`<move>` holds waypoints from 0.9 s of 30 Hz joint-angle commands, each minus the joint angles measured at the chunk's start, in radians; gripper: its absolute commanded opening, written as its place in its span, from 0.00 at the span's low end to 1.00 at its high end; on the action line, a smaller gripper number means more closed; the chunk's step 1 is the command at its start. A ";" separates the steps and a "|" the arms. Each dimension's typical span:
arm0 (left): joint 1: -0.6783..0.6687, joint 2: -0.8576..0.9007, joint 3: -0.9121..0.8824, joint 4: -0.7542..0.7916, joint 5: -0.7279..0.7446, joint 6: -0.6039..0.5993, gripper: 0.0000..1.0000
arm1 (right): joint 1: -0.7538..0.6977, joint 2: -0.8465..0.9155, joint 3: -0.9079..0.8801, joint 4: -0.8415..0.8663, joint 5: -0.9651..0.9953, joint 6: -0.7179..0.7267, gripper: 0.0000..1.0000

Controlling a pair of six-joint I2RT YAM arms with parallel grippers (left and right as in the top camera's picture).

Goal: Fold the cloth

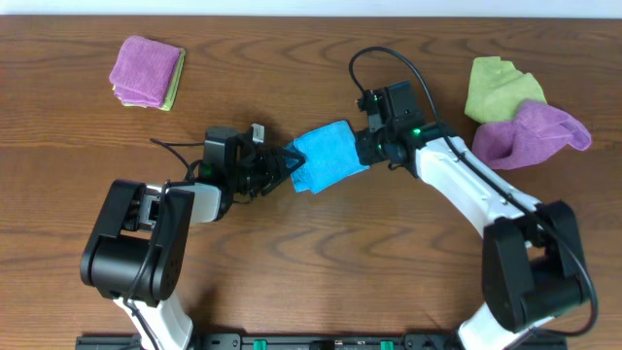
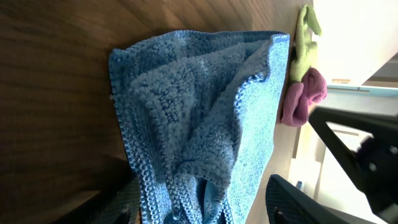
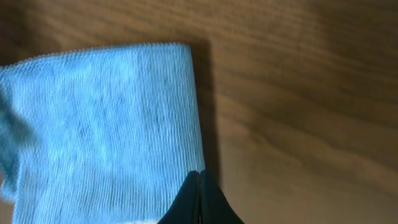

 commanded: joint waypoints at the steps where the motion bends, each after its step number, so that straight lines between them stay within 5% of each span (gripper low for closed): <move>1: -0.005 0.052 -0.026 -0.035 -0.029 0.007 0.67 | -0.005 0.039 -0.003 0.037 0.000 0.029 0.01; 17: -0.005 0.052 -0.026 -0.035 -0.029 0.007 0.67 | -0.004 0.186 -0.002 0.166 0.063 0.154 0.02; 27: -0.005 0.052 -0.026 -0.027 -0.054 0.007 0.70 | 0.040 0.201 -0.002 0.185 -0.077 0.174 0.02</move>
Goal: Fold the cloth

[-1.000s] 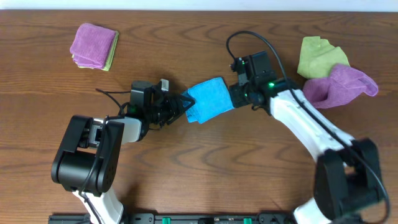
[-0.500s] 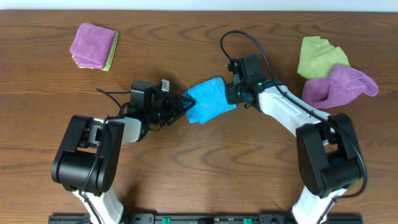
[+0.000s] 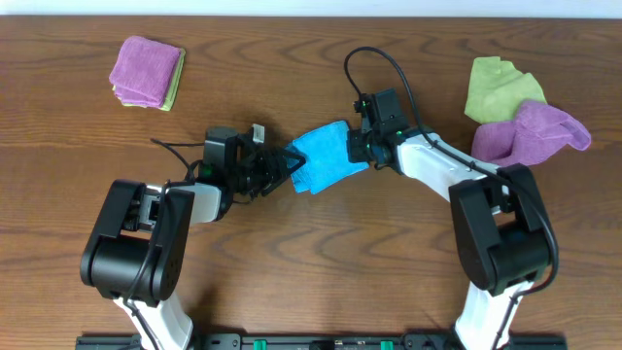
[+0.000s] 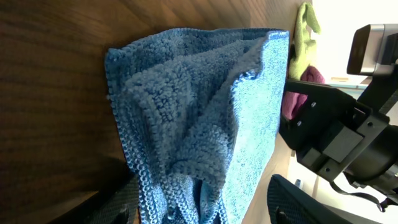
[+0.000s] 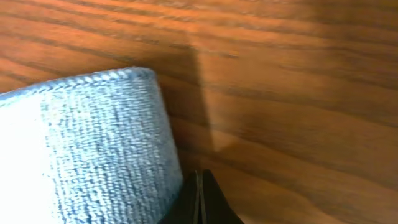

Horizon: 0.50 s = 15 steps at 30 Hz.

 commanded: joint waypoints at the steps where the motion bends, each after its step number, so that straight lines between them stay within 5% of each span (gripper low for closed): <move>1: -0.005 0.052 -0.026 -0.023 -0.062 0.006 0.70 | 0.039 0.013 -0.002 0.003 -0.057 0.022 0.02; 11: -0.034 0.052 -0.026 -0.016 -0.100 0.006 0.68 | 0.072 0.013 0.000 -0.012 -0.057 0.022 0.02; 13: -0.037 0.052 -0.026 -0.016 -0.099 0.006 0.56 | 0.072 0.013 0.000 -0.018 -0.057 0.021 0.01; 15: -0.037 0.052 -0.026 -0.016 -0.098 0.006 0.29 | 0.071 0.013 0.000 -0.025 -0.055 0.021 0.02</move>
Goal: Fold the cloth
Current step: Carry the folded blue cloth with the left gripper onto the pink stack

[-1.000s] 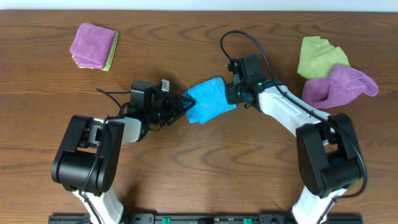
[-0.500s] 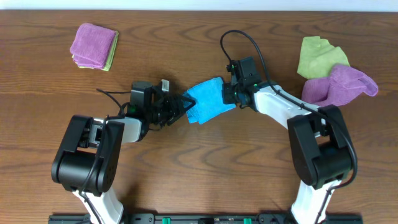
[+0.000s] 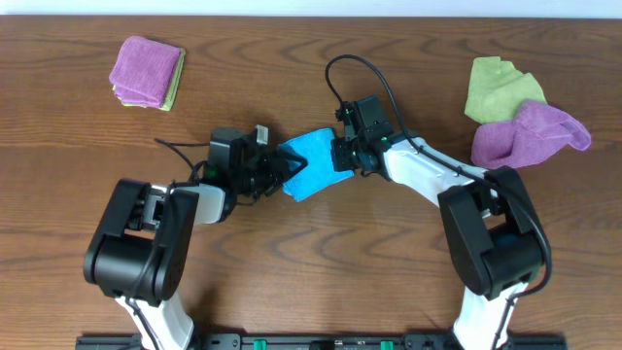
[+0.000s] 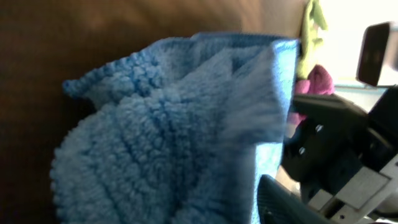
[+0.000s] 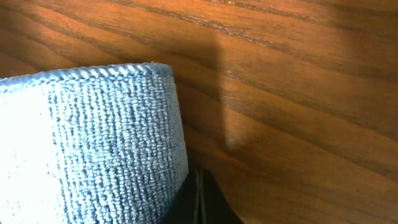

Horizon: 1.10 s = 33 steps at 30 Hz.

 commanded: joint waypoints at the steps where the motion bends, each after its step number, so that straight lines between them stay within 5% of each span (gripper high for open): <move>1: -0.004 0.042 -0.021 -0.014 -0.042 0.007 0.16 | 0.004 0.013 0.002 -0.012 -0.006 0.013 0.01; 2: 0.001 0.042 -0.021 -0.014 -0.038 0.005 0.06 | 0.001 0.012 0.008 -0.023 0.005 0.013 0.01; 17: 0.074 -0.116 0.159 0.010 0.010 0.006 0.06 | -0.082 -0.157 0.308 -0.354 0.133 -0.124 0.01; 23: 0.153 -0.282 0.296 -0.119 -0.341 -0.038 0.05 | -0.084 -0.312 0.311 -0.394 0.152 -0.145 0.01; 27: 0.254 -0.323 0.301 -0.122 -0.539 -0.199 0.06 | -0.084 -0.391 0.311 -0.449 0.178 -0.146 0.01; 33: 0.396 -0.275 0.301 -0.057 -0.558 -0.360 0.06 | -0.084 -0.465 0.311 -0.499 0.177 -0.145 0.01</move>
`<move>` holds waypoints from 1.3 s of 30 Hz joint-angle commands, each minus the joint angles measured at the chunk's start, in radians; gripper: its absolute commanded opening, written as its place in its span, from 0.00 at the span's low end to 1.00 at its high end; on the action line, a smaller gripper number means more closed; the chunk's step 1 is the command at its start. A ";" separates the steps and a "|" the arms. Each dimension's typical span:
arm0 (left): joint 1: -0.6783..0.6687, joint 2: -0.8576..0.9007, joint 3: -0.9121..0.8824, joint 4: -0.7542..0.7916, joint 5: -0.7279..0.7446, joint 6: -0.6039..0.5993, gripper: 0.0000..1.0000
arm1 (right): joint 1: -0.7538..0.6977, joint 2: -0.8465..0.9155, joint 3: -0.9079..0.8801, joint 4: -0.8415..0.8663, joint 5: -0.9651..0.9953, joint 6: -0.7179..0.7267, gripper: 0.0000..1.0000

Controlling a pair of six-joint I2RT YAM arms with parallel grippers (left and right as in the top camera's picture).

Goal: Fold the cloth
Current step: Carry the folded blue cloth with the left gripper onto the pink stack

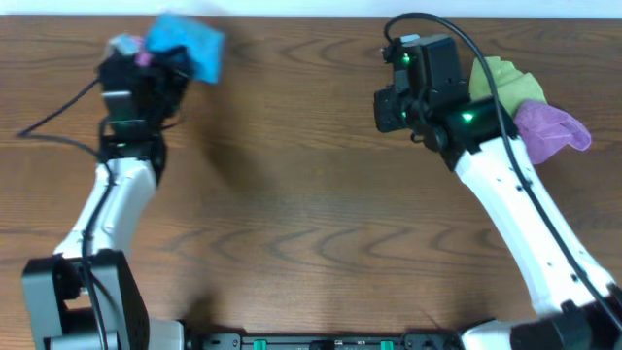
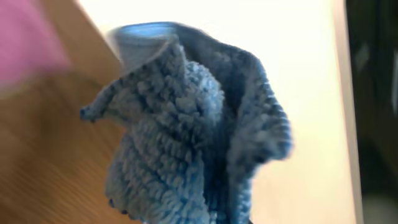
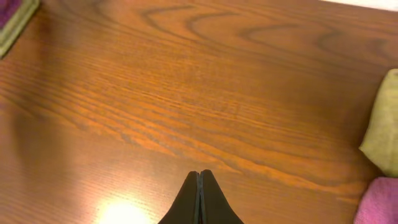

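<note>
The blue cloth (image 1: 187,43) hangs bunched in the air at the table's far left corner, with my left gripper (image 1: 163,56) shut on it. The left wrist view shows it as a crumpled wad (image 2: 186,137) filling the frame, the fingers hidden beneath it. My right gripper (image 3: 199,179) is shut on nothing, raised above bare wood right of the middle; its arm (image 1: 418,87) shows from overhead.
Part of the pink folded cloth (image 1: 143,58) shows under the left arm, its stack (image 3: 11,14) at the right wrist view's corner. A green cloth (image 1: 505,76) and a purple cloth (image 1: 554,126) lie at the far right, partly behind the right arm.
The blue cloth has left the table's middle and now hangs from my left gripper at the far left corner. My right gripper has let it go and risen to the right.
The blue cloth lay in the middle of the table, my left gripper on its left end and my right gripper shut at its right edge. The right edge then moved left over the cloth. Now the left gripper alone holds it aloft by the pink stack.
</note>
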 commanded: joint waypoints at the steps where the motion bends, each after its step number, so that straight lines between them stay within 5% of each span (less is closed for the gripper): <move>1: 0.053 0.046 0.001 0.062 -0.055 -0.136 0.06 | -0.006 -0.035 0.015 -0.015 0.015 -0.015 0.01; 9: 0.119 0.150 0.002 0.252 -0.068 -0.230 0.06 | -0.005 -0.039 0.015 -0.102 0.014 -0.014 0.01; 28: 0.203 0.426 0.301 0.225 0.285 0.006 0.06 | 0.030 -0.040 0.015 -0.195 0.011 0.024 0.01; 39: 0.203 0.468 0.340 0.124 0.224 0.051 0.06 | 0.039 -0.040 0.015 -0.180 0.015 0.040 0.01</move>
